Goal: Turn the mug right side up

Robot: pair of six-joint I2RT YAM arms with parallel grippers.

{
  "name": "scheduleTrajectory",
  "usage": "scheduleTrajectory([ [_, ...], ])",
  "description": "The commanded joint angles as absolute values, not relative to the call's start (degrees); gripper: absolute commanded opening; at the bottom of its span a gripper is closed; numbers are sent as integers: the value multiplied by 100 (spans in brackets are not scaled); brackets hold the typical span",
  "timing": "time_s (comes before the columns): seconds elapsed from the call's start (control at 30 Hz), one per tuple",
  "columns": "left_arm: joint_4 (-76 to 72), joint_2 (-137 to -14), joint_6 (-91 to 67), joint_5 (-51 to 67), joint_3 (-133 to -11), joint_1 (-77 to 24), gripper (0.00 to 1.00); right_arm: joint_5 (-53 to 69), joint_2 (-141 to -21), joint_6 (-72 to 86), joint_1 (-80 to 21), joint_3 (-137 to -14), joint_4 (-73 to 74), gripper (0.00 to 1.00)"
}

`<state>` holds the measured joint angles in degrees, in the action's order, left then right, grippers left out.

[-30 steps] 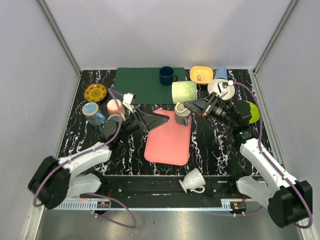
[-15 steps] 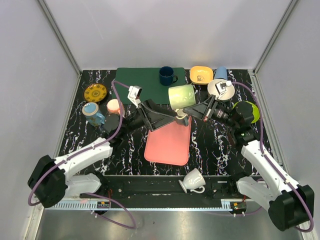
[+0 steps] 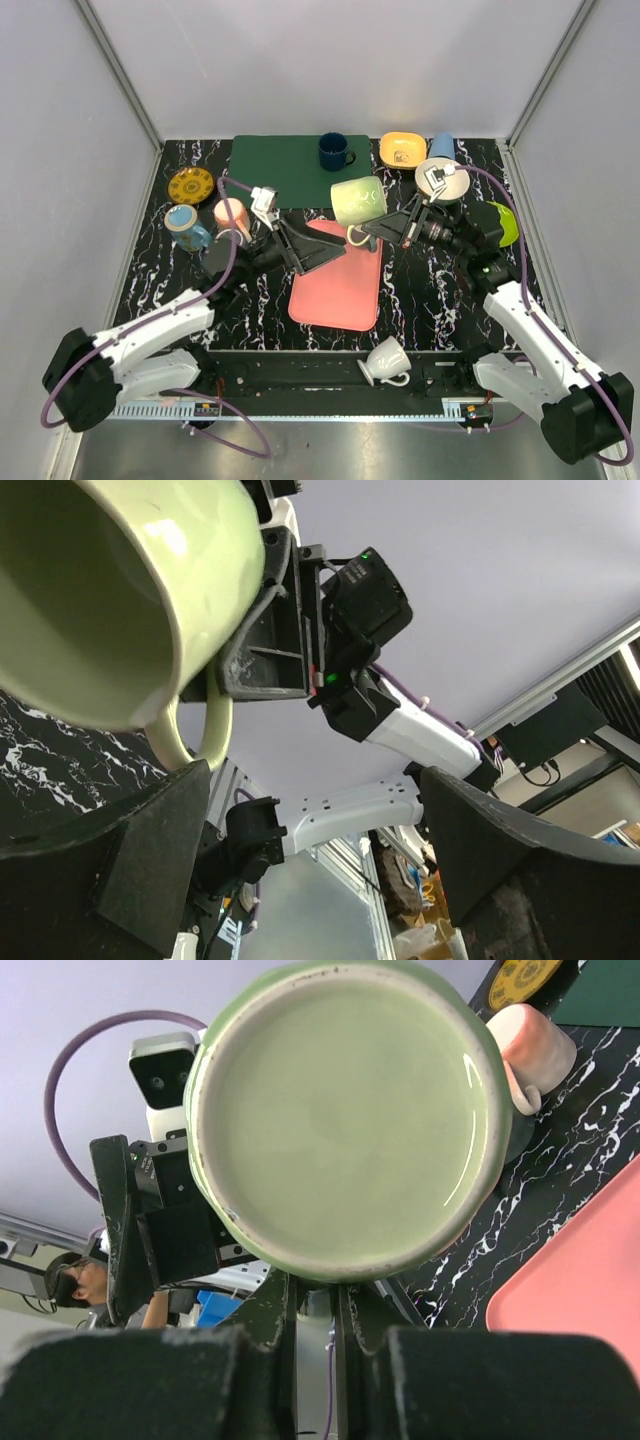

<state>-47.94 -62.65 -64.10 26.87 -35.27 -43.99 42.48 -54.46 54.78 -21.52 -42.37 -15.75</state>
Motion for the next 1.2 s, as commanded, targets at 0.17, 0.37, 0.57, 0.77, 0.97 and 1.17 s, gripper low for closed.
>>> scheduleTrajectory([
  [0.17, -4631, -5510, -6213, 2179, -3191, -4526, 89, 4227, -5177, 5440, -2232, -4728, -2285, 0],
  [0.37, -5010, -6134, -6311, 2338, -3480, -4588, 83, 4237, -5098, 5423, -2338, -4825, -2162, 0],
  [0.57, -5211, -6486, -6407, 2434, -3621, -4588, 80, 4254, -5010, 5414, -2364, -4834, -2092, 0],
  [0.77, -5721, -6706, -6574, 2408, -3805, -4588, 76, 4289, -5036, 5361, -2505, -4746, -2057, 0],
  [0.97, -5924, -7057, -6706, 2549, -4253, -4640, 56, 4228, -5027, 5239, -2601, -4676, -1960, 0],
  [1.17, -6046, -7198, -6723, 2584, -4368, -4746, 40, 4192, -5054, 5194, -2645, -4641, -1925, 0],
])
